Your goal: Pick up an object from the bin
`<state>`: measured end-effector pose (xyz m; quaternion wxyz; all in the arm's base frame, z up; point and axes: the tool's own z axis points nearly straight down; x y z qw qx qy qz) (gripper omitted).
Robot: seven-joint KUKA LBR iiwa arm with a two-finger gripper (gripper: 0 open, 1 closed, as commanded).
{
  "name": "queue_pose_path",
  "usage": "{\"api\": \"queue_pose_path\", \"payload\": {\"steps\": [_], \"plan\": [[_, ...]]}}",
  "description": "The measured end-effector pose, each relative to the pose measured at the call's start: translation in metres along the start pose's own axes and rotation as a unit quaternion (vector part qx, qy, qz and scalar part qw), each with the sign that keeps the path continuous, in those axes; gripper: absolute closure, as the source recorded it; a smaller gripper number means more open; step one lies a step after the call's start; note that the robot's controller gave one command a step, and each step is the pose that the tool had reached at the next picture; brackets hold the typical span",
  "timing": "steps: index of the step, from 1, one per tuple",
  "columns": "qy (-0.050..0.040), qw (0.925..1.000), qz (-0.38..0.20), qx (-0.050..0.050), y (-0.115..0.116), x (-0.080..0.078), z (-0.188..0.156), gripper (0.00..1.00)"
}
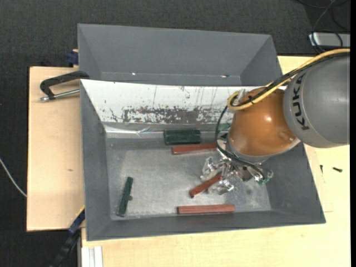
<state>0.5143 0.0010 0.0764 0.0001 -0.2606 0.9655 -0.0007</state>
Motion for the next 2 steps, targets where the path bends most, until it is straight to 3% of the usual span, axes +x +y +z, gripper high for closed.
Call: {"api": "queue_pose_path", "payload": {"steps": [1,2], "plan": [[0.0,1.0,0.0,0.0,0.0,0.0,0.0,1.0],[-0.0028,0.9999,0.015,0.0,0.008,-0.005,-0.137,1.0]]}}
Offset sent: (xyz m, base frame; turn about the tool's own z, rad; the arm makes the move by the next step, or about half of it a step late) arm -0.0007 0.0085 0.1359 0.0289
